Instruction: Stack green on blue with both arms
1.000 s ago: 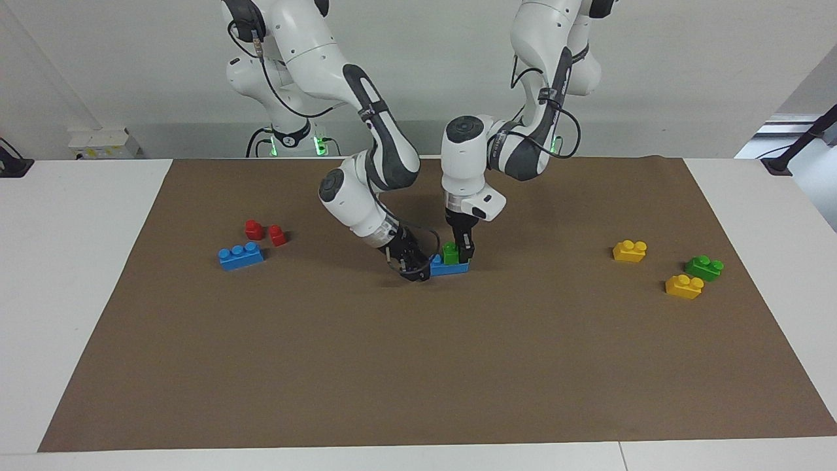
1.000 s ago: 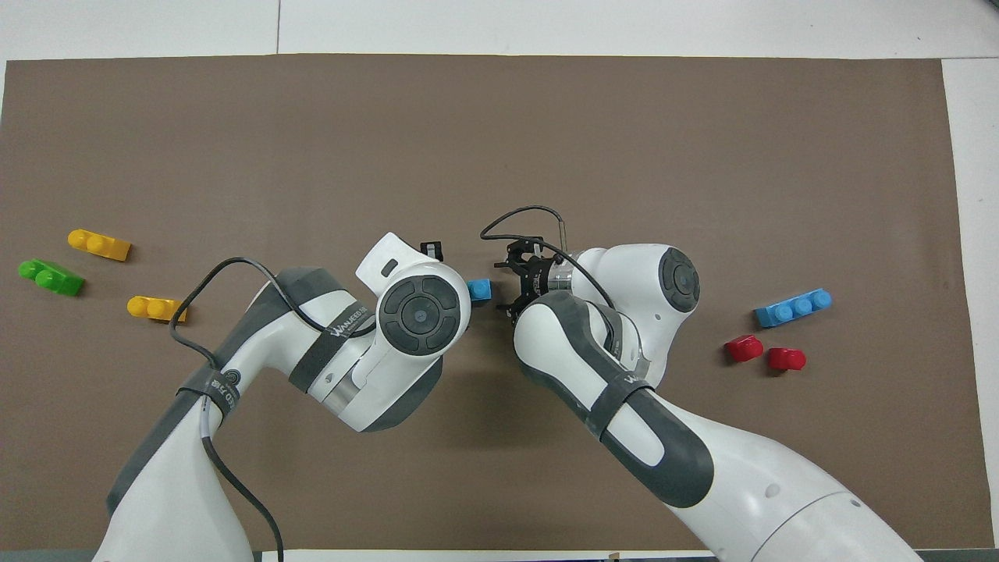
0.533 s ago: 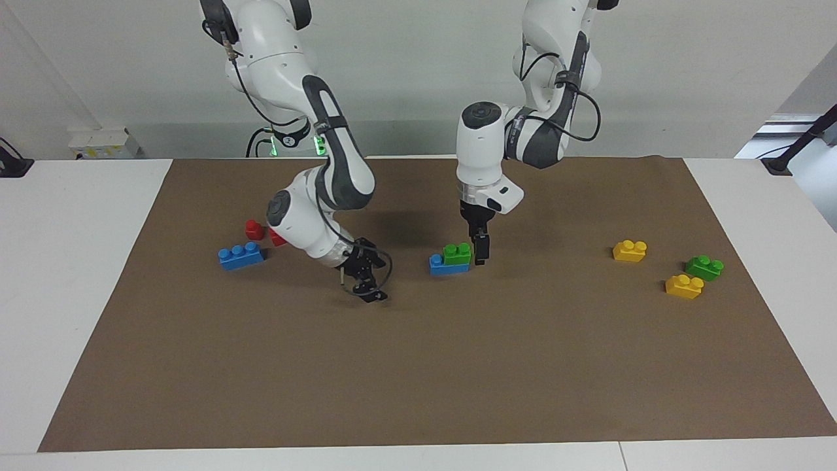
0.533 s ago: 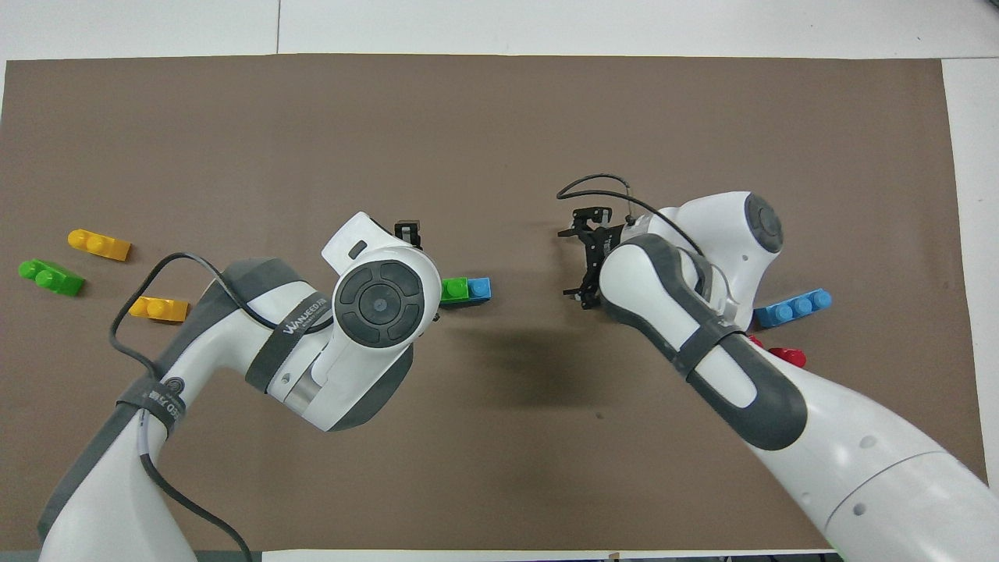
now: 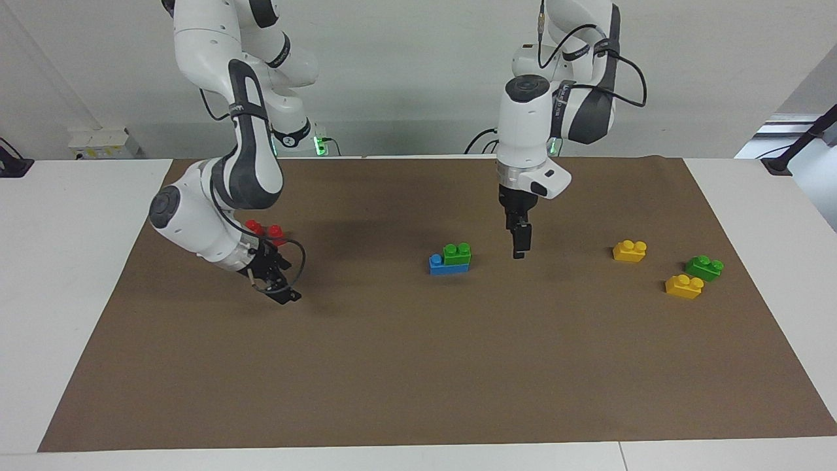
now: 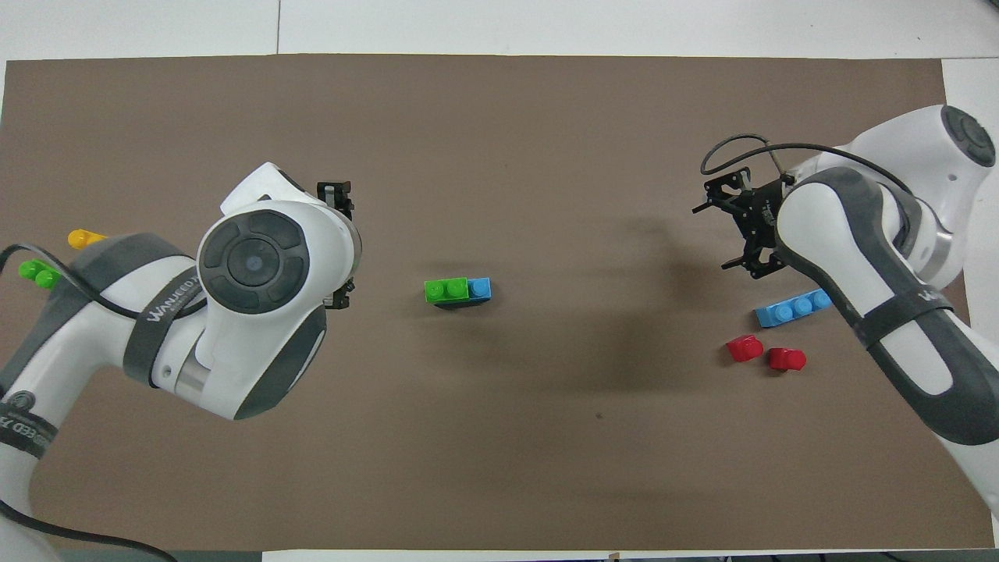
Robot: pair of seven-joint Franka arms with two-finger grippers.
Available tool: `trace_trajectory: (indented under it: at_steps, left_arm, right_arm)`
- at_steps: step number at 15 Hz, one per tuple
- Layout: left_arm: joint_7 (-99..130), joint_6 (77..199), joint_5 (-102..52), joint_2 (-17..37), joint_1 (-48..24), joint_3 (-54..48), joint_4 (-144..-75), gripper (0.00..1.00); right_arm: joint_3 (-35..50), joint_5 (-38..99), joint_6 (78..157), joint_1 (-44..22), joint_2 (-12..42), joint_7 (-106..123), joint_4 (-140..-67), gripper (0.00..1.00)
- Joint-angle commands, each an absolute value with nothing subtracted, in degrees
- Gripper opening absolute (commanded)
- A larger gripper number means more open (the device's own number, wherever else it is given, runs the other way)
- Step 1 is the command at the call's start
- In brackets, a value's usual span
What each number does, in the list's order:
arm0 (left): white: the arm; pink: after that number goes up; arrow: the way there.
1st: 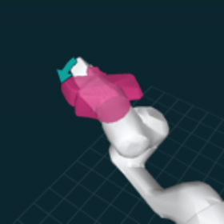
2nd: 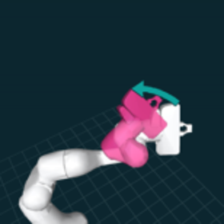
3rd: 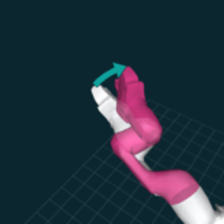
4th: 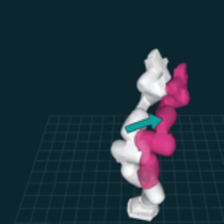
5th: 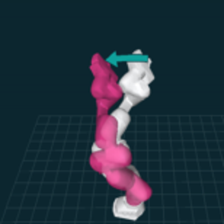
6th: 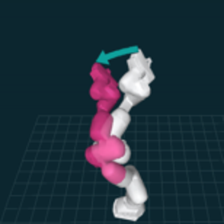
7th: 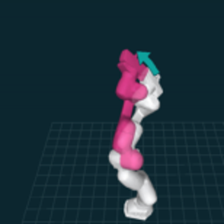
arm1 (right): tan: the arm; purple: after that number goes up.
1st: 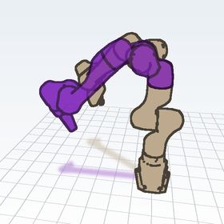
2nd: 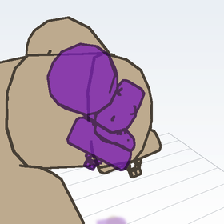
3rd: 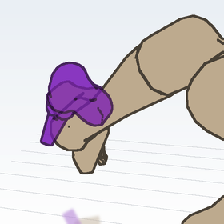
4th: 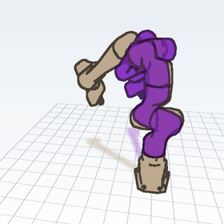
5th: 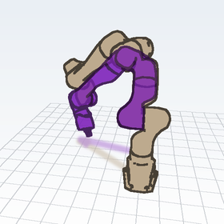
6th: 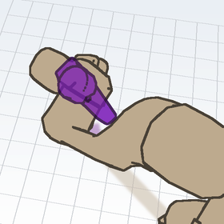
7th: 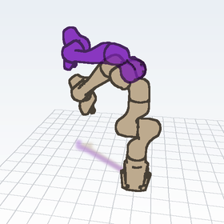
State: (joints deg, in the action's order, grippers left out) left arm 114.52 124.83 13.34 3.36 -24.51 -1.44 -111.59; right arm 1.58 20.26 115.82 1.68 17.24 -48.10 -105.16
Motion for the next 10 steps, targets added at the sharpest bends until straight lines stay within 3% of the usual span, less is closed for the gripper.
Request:
trace_trajectory:
  at_steps: [1,10]
  left_arm:
    - [104.2,122.3,12.5,3.3,-19.8,-1.8,-109.7,1.0]
    - [50.8,122.1,6.6,3.7,-4.8,-1.7,-107.2,1.0]
  right_arm:
    - [2.3,15.8,110.5,4.1,13.7,-37.6,-103.1,1.0]
    - [2.7,4.2,93.6,3.6,-3.8,-15.8,-100.0,1.0]
